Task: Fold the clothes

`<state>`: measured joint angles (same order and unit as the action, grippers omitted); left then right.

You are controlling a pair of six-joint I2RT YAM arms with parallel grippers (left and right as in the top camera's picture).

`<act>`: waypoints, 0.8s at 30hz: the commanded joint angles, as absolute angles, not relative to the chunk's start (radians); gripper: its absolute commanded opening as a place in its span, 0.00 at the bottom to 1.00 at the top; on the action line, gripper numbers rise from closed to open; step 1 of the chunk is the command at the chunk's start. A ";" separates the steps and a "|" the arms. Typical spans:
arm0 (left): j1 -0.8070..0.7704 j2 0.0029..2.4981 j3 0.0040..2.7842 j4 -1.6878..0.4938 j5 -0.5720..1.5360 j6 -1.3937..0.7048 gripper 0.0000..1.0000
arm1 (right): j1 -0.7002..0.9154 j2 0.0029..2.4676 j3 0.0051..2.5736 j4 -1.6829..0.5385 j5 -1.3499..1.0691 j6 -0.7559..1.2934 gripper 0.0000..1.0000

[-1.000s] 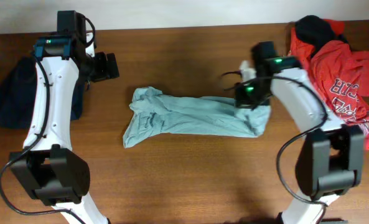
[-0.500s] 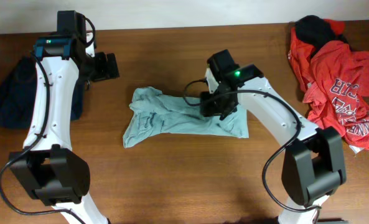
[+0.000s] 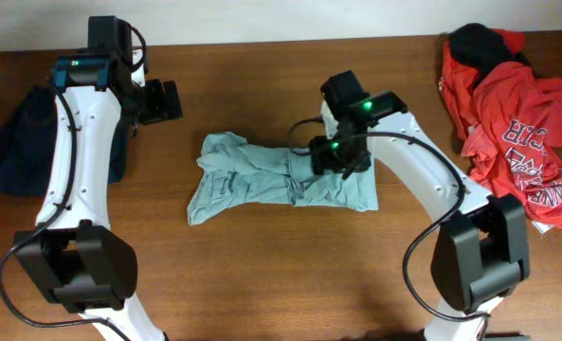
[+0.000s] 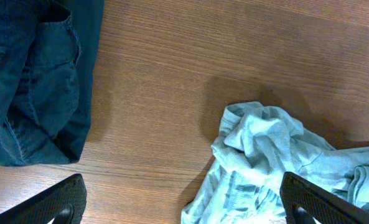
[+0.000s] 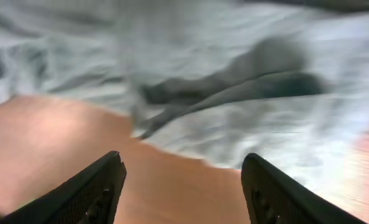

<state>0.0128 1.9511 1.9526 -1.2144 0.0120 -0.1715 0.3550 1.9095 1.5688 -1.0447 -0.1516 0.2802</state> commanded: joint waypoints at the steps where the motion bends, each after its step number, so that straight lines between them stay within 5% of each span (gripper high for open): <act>1: 0.009 1.950 1.959 -1.212 0.020 -0.162 0.99 | 0.321 1.930 1.558 -1.020 -0.032 0.232 0.63; 12: 0.009 1.950 1.959 -1.213 0.020 -0.162 0.99 | 0.234 2.011 1.543 -0.953 -0.137 0.106 0.49; 20: 0.009 1.950 1.959 -1.210 0.020 -0.162 0.99 | 0.235 2.014 1.542 -0.973 -0.181 0.093 0.30; 24: 0.009 1.950 1.959 -1.210 0.020 -0.162 0.99 | 0.235 2.017 1.542 -0.980 -0.181 0.084 0.30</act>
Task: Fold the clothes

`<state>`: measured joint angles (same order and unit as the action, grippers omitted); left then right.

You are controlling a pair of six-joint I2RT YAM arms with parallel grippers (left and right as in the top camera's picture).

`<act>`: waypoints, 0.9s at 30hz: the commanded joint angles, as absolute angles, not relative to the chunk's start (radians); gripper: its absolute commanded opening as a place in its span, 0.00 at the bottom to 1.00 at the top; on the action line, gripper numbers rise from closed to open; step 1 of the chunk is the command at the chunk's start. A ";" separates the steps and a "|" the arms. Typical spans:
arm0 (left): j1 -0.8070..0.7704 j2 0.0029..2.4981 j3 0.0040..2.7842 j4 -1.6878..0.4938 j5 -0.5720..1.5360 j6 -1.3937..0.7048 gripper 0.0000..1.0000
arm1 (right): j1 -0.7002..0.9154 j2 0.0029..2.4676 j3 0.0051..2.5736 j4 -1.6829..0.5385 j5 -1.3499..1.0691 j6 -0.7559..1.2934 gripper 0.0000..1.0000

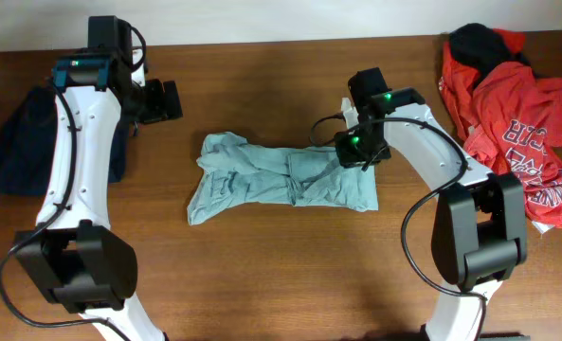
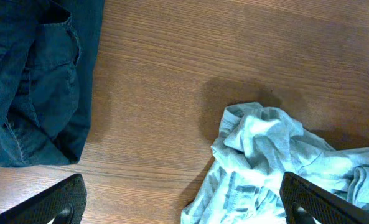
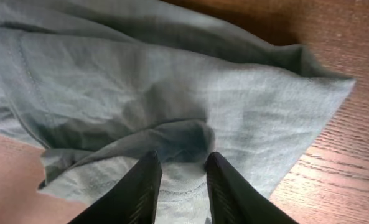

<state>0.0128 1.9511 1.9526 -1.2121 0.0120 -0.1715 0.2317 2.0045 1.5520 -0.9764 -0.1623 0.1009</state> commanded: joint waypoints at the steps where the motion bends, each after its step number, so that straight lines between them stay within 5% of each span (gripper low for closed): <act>1: 0.009 1.950 1.959 -1.210 0.020 -0.162 0.99 | 0.235 2.018 1.542 -0.979 -0.180 0.082 0.31; 9: 0.009 1.950 1.959 -1.213 0.020 -0.162 0.99 | 0.234 2.043 1.542 -0.951 -0.181 0.082 0.51; 12: 0.009 1.950 1.959 -1.213 0.020 -0.162 0.99 | 0.235 2.067 1.542 -0.961 -0.218 0.082 0.40; 17: 0.009 1.950 1.959 -1.213 0.020 -0.162 0.99 | 0.235 2.064 1.543 -0.969 -0.236 0.086 0.05; 27: 0.009 1.950 1.959 -1.217 0.020 -0.162 0.99 | 0.250 2.032 1.543 -1.068 -0.353 0.085 0.04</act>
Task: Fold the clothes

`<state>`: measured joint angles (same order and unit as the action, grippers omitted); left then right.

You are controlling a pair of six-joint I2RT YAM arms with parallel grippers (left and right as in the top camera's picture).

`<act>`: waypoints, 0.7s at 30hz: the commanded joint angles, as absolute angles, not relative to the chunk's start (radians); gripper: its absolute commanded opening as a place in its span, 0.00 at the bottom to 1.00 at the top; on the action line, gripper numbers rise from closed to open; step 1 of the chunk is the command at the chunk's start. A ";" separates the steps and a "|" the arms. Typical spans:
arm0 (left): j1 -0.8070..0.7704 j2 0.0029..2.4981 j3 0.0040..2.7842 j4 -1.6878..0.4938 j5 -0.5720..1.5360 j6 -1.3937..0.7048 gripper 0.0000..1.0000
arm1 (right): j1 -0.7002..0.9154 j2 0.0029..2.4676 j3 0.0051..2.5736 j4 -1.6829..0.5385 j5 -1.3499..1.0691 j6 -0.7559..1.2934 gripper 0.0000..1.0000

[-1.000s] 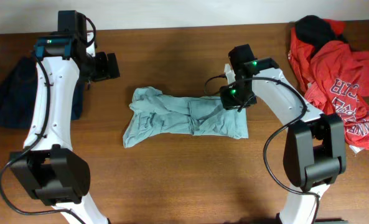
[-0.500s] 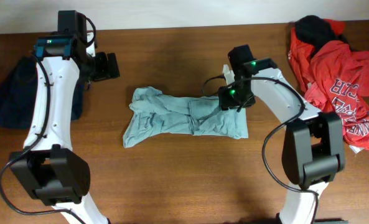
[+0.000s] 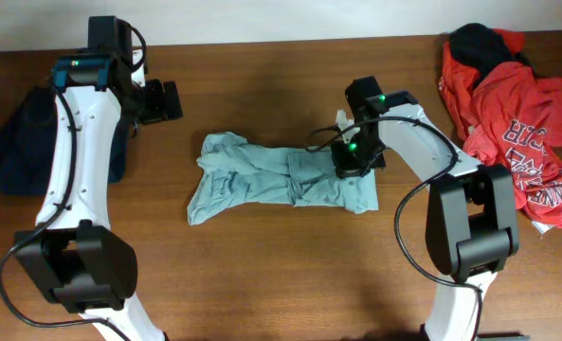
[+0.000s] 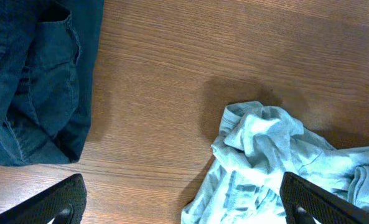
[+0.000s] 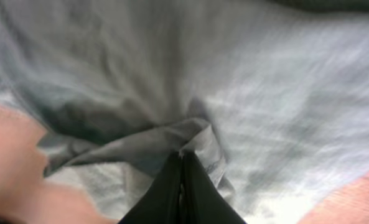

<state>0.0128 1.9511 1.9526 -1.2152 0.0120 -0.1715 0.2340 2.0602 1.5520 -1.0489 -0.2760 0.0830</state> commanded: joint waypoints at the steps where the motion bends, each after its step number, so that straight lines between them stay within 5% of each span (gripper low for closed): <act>1: 0.009 1.950 1.959 -1.217 0.020 -0.162 0.99 | 0.260 2.027 1.543 -1.083 -0.375 0.086 0.04; 8: 0.009 1.950 1.959 -1.216 0.020 -0.162 0.99 | 0.392 2.016 1.543 -1.111 -0.411 0.085 0.04; 11: 0.009 1.950 1.959 -1.216 0.020 -0.162 0.99 | 0.447 2.016 1.543 -1.083 -0.363 0.086 0.34; 13: 0.009 1.950 1.959 -1.213 0.020 -0.162 0.99 | 0.461 2.016 1.545 -1.058 -0.302 0.113 0.44; 21: 0.009 1.950 1.959 -1.213 0.020 -0.162 0.99 | 0.457 2.018 1.548 -0.917 -0.088 0.116 0.48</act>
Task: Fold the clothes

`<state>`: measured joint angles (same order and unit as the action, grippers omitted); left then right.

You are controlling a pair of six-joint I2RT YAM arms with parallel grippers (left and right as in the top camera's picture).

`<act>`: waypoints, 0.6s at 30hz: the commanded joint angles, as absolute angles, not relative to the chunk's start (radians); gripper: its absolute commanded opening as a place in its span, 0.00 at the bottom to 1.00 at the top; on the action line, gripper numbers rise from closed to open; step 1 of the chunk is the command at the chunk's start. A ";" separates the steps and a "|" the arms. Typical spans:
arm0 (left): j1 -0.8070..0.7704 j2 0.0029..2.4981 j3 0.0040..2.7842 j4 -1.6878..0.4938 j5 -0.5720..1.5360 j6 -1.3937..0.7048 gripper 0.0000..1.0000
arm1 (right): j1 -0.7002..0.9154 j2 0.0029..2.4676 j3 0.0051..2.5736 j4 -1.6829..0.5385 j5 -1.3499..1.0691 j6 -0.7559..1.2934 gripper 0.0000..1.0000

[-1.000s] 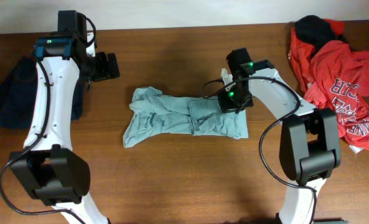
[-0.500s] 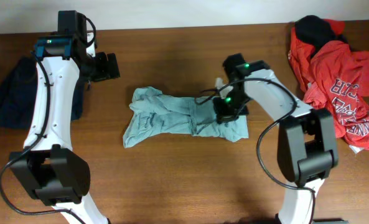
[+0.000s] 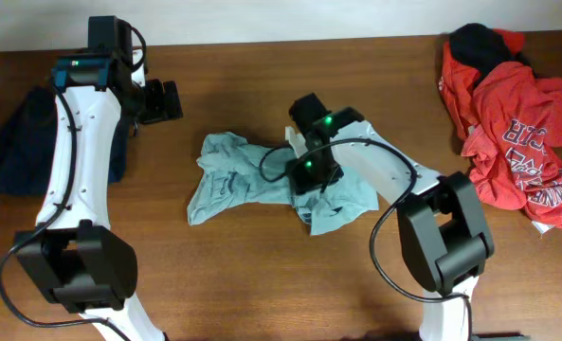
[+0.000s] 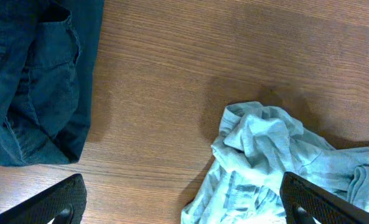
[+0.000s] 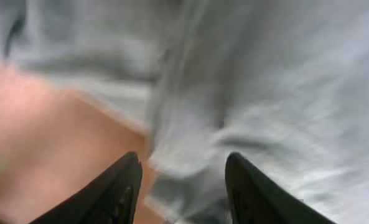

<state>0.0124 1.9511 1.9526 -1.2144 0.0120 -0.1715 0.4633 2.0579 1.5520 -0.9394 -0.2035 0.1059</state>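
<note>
A pale green shirt (image 3: 233, 175) lies crumpled in the middle of the wooden table (image 3: 262, 284), its right part bunched toward the centre (image 3: 347, 201). My right gripper (image 3: 309, 170) hovers low over the shirt's middle. The blurred right wrist view shows that gripper (image 5: 184, 190) open, with the shirt's cloth (image 5: 265, 81) just below the spread fingers. My left gripper (image 3: 157, 99) hangs open above bare wood at the back left, apart from the shirt. In the left wrist view its open fingers (image 4: 53, 202) frame the shirt's left end (image 4: 265, 143).
A dark blue garment (image 3: 15, 142) lies at the left edge and also appears as denim (image 4: 35, 74) in the left wrist view. A heap of red clothes (image 3: 517, 114) with a black piece (image 3: 480, 43) on top fills the back right corner.
My right gripper was shut on a fold at the shirt's right end; now it is open over the shirt's middle, and the right end lies drawn leftward. The left arm has not moved.
My right gripper was first open over the shirt's middle. It then stood at the shirt's upper right edge with its fingers close around a fold, then shut on it. Now it is open at the middle, with the shirt's right part bunched inward. The left arm stayed still.
</note>
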 commanded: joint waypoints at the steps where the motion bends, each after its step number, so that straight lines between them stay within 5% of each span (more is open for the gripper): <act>1: 0.009 1.950 1.959 -1.213 0.020 -0.162 0.99 | 0.457 2.019 1.548 -0.900 -0.070 0.116 0.49; 18: 0.003 1.950 1.959 -1.202 0.020 -0.162 0.99 | 0.459 2.063 1.548 -0.741 -0.051 0.116 0.52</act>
